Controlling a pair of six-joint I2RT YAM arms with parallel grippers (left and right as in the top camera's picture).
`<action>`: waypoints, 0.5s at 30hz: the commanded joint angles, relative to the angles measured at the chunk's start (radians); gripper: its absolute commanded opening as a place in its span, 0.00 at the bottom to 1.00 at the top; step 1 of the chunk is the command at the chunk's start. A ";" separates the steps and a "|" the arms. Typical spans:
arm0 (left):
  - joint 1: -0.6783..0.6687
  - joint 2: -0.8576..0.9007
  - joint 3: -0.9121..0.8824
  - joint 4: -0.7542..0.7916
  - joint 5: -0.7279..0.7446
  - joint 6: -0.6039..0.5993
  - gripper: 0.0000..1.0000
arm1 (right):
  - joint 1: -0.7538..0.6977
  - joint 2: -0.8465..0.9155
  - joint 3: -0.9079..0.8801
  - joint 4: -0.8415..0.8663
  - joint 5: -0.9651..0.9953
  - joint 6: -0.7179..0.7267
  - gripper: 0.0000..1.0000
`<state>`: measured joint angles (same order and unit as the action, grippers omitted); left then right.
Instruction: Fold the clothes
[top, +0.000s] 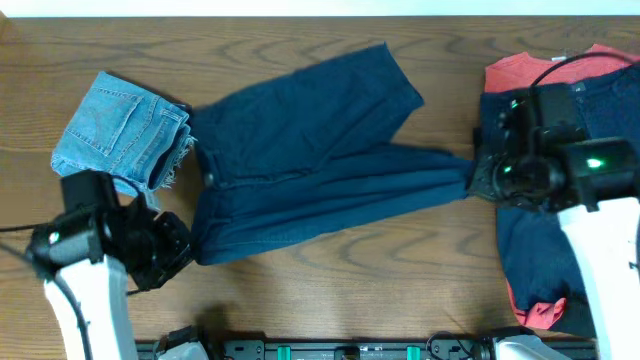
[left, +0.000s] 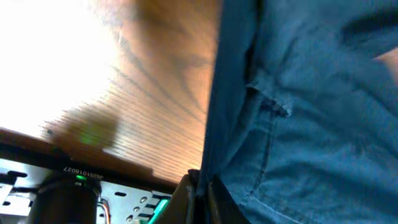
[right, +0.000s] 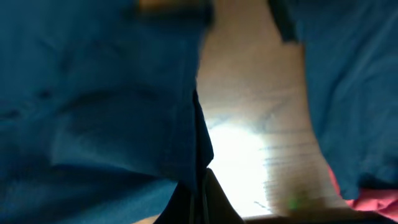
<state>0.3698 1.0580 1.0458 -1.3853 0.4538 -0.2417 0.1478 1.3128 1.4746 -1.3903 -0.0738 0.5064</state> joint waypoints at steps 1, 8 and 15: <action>0.006 -0.077 0.106 -0.040 -0.105 0.007 0.06 | -0.023 -0.013 0.137 -0.037 0.160 -0.014 0.02; 0.006 -0.139 0.276 -0.179 -0.217 0.001 0.06 | -0.023 -0.013 0.267 -0.083 0.160 -0.014 0.01; 0.006 -0.143 0.275 -0.239 -0.310 0.000 0.06 | -0.023 0.020 0.264 -0.039 0.160 -0.014 0.01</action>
<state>0.3645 0.9089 1.3132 -1.6070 0.3695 -0.2424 0.1482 1.3132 1.7191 -1.4605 -0.0864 0.5037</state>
